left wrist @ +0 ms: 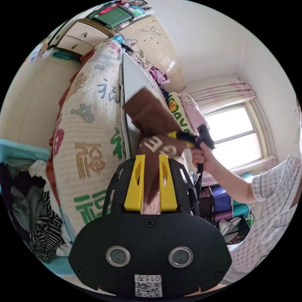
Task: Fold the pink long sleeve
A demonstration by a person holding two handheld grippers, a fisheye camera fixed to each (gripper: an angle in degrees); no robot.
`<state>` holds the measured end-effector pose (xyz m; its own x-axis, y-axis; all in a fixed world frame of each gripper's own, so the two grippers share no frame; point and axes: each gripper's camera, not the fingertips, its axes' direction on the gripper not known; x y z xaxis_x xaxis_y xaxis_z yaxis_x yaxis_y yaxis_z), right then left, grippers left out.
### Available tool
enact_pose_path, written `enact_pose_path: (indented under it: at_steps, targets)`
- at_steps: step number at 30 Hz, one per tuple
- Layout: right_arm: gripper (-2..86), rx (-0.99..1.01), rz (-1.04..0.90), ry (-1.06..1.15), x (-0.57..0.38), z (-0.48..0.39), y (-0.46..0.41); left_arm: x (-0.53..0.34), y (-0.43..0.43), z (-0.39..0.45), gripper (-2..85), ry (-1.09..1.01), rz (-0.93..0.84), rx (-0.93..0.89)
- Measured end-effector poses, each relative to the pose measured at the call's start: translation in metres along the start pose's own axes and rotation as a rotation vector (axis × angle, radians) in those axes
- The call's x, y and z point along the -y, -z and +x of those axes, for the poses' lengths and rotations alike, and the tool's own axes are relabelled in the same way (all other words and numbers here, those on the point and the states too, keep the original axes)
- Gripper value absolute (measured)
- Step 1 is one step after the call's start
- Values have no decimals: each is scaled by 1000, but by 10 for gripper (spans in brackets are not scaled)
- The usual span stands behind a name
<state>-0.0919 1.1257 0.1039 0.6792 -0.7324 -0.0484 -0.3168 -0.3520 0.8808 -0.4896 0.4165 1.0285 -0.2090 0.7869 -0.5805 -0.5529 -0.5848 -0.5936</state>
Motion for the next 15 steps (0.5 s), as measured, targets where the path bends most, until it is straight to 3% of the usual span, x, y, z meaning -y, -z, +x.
enact_pose_path:
  at_steps: [2,5,10,15]
  targets:
    - [7,57,42,-127,-19,39,14,25,3,2,74,-64,37,-90]
    - [6,78,82,-235,-45,85,24,66,-17,11,93,-85,-32,16]
    - [6,77,101,-303,-64,122,20,106,-103,12,136,-38,-213,46]
    - [6,108,129,-307,-72,135,21,121,-169,57,153,-132,-245,22]
